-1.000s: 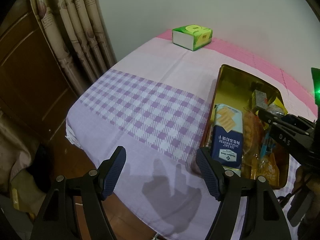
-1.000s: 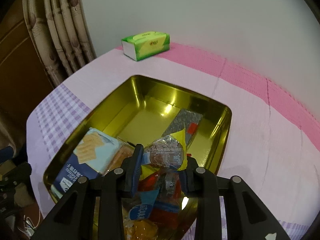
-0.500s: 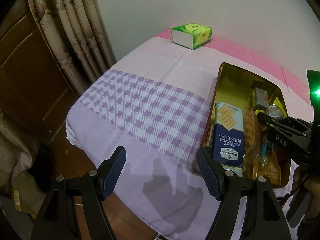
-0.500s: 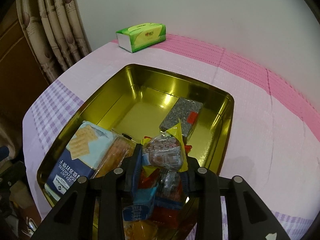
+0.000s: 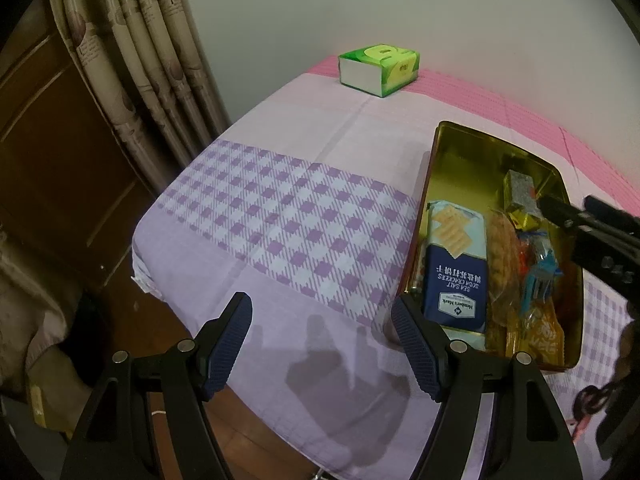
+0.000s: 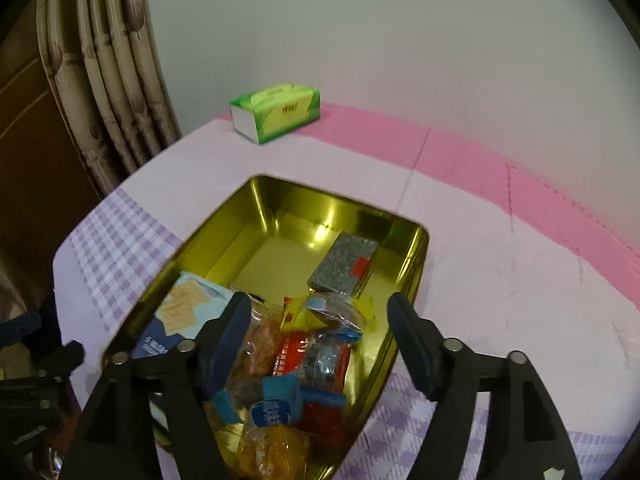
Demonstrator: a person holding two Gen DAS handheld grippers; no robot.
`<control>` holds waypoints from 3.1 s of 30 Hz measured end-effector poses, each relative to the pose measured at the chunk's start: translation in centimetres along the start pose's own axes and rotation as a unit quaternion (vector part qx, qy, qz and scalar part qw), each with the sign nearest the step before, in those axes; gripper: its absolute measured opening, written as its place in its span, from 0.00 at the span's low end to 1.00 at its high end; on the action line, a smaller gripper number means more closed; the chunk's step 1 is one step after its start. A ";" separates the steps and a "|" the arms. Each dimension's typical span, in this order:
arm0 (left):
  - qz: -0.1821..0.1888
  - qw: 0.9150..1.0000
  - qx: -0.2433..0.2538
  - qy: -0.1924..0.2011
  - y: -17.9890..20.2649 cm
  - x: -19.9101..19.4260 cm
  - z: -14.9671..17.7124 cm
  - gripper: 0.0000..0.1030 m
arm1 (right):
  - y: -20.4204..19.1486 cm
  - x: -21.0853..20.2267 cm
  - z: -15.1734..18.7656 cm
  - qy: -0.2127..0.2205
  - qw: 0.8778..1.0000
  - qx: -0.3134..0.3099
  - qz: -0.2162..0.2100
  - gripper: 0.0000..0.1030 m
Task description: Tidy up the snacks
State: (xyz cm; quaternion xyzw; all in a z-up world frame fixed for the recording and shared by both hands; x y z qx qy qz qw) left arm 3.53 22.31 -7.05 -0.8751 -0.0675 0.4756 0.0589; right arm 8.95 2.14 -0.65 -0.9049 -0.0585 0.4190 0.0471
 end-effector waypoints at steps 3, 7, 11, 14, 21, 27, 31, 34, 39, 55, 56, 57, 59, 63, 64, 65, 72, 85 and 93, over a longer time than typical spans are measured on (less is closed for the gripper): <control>0.000 1.000 0.004 0.001 0.0 -0.1 -0.1 0.71 | 0.0 -1.6 -0.2 0.013 1.000 0.005 -0.002 0.82; -0.003 1.000 0.011 0.001 0.1 -0.2 -0.2 0.71 | 0.3 -3.6 0.2 0.023 1.000 0.012 0.000 0.89; -0.007 1.000 0.020 0.004 0.4 -0.4 -0.2 0.71 | 0.8 -5.2 1.2 0.026 0.999 0.017 0.009 0.92; -0.011 0.999 0.031 0.007 0.8 -0.7 -0.3 0.71 | 0.8 -6.2 2.3 0.025 0.999 0.011 0.019 0.96; -0.016 0.999 0.050 0.013 1.5 -1.1 -0.5 0.71 | 1.0 -6.6 5.3 0.005 0.999 0.014 0.031 0.99; -0.017 0.998 0.062 0.015 2.0 -1.2 -0.5 0.71 | 1.5 -5.7 7.1 -0.020 0.999 0.026 0.041 0.99; -0.016 0.997 0.069 0.016 2.3 -1.3 -0.5 0.71 | 1.2 -5.4 7.6 -0.027 0.999 0.019 0.043 0.99; -0.015 0.997 0.071 0.016 2.4 -1.2 -0.6 0.71 | 1.0 -5.4 7.7 -0.027 0.999 0.012 0.045 0.99; -0.014 0.997 0.072 0.015 2.5 -1.2 -0.5 0.71 | 1.0 -5.3 7.8 -0.027 0.999 0.011 0.045 0.99; -0.013 0.997 0.077 0.014 2.8 -1.0 -0.4 0.71 | 1.0 -5.0 8.1 -0.034 0.998 0.011 0.045 0.99; -0.013 0.997 0.077 0.014 2.8 -1.0 -0.4 0.71 | 1.0 -5.0 8.1 -0.034 0.998 0.012 0.046 0.99; -0.013 0.997 0.077 0.014 2.8 -1.0 -0.4 0.71 | 1.0 -5.0 8.1 -0.035 0.998 0.012 0.046 0.99; -0.012 0.997 0.077 0.014 2.8 -1.0 -0.4 0.71 | 1.0 -5.0 8.1 -0.035 0.998 0.012 0.045 0.99; -0.012 0.997 0.077 0.014 2.9 -1.0 -0.4 0.71 | 1.0 -5.0 8.2 -0.036 0.998 0.012 0.046 0.99; -0.012 0.997 0.078 0.014 2.9 -1.0 -0.4 0.71 | 1.0 -4.9 8.2 -0.036 0.998 0.012 0.046 0.99; -0.013 0.997 0.078 0.014 2.9 -1.0 -0.4 0.71 | 1.0 -4.9 8.2 -0.037 0.998 0.012 0.045 0.99; -0.013 0.997 0.077 0.014 2.9 -1.0 -0.4 0.71 | 1.0 -4.7 8.6 -0.041 0.998 0.015 0.046 0.99; -0.011 0.997 0.077 0.014 3.0 -1.0 -0.4 0.71 | 1.1 -4.6 8.7 -0.044 0.998 0.016 0.045 0.99; -0.002 0.997 0.079 0.015 3.1 -0.8 -0.4 0.71 | 1.1 -4.6 8.7 -0.044 0.998 0.015 0.045 0.99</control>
Point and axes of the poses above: each gripper's, at about its wrist camera, not at the fingertips, and x roughly the way its jaws point, y to its right, z to its underside, the point moved 7 cm from there along x, roughly the way its jaws point, and after that the axes turned 14 degrees about x, right-handed, at the moved point
